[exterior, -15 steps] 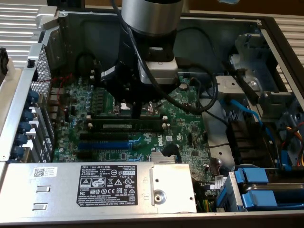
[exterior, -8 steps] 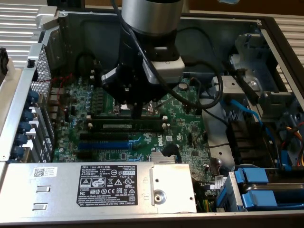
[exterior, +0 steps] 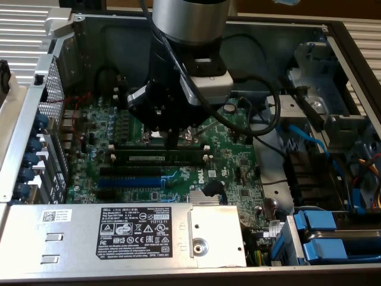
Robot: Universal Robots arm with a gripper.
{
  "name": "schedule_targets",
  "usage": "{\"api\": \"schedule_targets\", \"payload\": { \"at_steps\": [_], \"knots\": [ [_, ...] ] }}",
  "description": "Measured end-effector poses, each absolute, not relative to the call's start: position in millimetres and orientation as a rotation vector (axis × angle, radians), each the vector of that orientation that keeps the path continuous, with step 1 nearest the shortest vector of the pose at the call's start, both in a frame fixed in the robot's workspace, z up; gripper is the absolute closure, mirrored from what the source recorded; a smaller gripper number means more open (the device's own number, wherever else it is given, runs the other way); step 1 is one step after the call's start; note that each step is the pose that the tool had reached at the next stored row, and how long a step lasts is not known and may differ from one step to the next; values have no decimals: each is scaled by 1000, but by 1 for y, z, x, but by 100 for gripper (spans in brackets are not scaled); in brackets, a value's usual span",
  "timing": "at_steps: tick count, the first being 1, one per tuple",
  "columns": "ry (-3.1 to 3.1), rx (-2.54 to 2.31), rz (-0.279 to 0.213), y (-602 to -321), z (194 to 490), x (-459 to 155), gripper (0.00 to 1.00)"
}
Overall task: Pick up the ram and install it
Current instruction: 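Press down the ram until it locks into place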
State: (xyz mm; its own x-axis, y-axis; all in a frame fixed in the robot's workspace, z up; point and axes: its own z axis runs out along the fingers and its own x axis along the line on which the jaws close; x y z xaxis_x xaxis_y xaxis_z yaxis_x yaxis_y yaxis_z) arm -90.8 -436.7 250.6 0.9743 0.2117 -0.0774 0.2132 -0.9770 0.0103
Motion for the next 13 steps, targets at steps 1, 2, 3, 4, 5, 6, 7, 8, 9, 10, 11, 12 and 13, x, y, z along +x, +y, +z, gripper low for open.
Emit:
{"api": "schedule_targets", "payload": {
  "at_steps": [1, 2, 3, 4, 5, 6, 7, 8, 9, 10, 11, 12, 13],
  "knots": [
    [335, 3103, -119, -437, 251, -91, 89],
    [337, 3102, -119, -437, 251, -91, 89],
    [346, 3101, -119, -437, 251, -90, 89],
    [361, 3099, -119, -437, 251, -90, 89],
    [380, 3096, -118, -437, 251, -90, 89],
    [395, 3094, -118, -437, 251, -90, 89],
    [403, 3093, -118, -437, 251, -90, 89],
    [403, 3093, -118, -437, 251, -90, 89],
    [404, 3093, -118, -437, 251, -90, 89],
    [404, 3093, -118, -437, 251, -90, 89],
    [403, 3093, -118, -437, 251, -90, 89],
    [403, 3093, -118, -437, 251, -90, 89],
    [404, 3093, -118, -437, 251, -90, 89]
  ]
}}
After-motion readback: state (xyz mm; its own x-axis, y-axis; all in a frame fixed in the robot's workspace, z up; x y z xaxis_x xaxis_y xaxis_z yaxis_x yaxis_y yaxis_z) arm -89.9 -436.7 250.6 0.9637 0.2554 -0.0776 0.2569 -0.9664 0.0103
